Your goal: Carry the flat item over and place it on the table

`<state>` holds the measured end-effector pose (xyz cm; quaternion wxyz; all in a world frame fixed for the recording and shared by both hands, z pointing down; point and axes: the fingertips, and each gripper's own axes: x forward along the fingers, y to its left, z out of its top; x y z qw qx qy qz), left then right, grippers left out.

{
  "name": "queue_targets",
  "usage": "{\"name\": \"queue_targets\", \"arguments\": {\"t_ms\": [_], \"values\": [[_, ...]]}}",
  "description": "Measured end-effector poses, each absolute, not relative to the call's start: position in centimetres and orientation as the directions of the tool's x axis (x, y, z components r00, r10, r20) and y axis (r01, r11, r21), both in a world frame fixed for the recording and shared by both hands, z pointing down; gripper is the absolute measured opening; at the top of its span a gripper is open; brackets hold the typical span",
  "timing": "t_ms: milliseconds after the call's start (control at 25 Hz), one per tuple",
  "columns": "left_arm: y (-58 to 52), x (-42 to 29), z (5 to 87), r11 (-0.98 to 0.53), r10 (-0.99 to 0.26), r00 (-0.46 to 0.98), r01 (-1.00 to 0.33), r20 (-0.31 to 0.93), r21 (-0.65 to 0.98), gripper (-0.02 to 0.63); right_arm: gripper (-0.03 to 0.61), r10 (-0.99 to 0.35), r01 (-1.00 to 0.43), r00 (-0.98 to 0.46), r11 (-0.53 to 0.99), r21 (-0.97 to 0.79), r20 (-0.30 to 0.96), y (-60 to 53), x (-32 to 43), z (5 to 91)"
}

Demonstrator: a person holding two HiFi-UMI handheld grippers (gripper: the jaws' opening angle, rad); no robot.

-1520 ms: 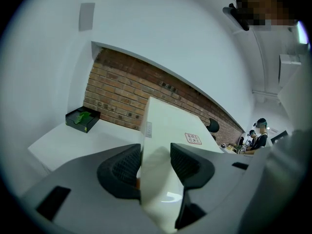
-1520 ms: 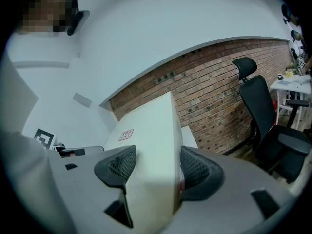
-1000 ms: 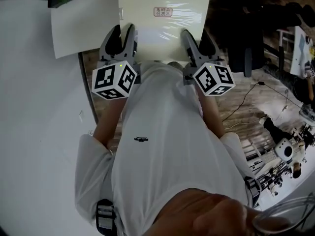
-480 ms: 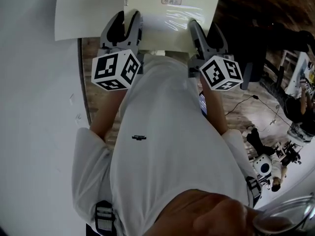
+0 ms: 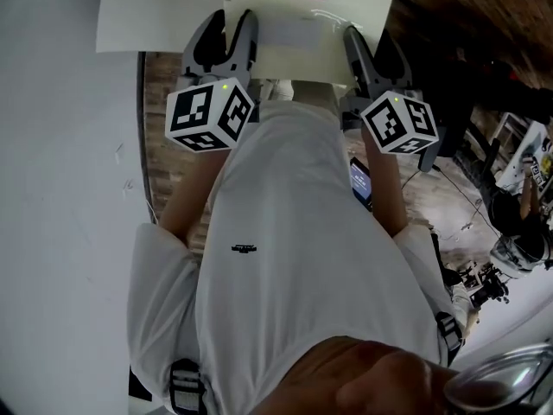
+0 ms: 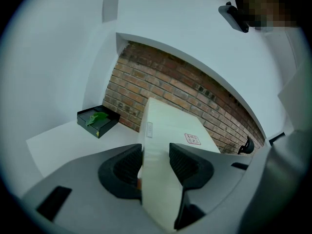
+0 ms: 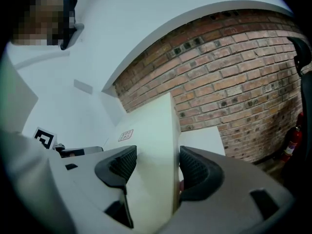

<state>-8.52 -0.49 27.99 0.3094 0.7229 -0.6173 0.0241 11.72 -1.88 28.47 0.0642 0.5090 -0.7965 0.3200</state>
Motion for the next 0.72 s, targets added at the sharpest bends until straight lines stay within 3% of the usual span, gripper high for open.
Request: {"name": "queue_targets", "arguments": {"t_ms": [720], "values": [[-5.2,-9.7,37.2,0.081,-0.850,0.155,-0.906,0.504,0.415,0.186,0.302,-0.679,-0.822,-0.544,0.311,-0.477,0.493,-8.5,10.3,37.9]]}}
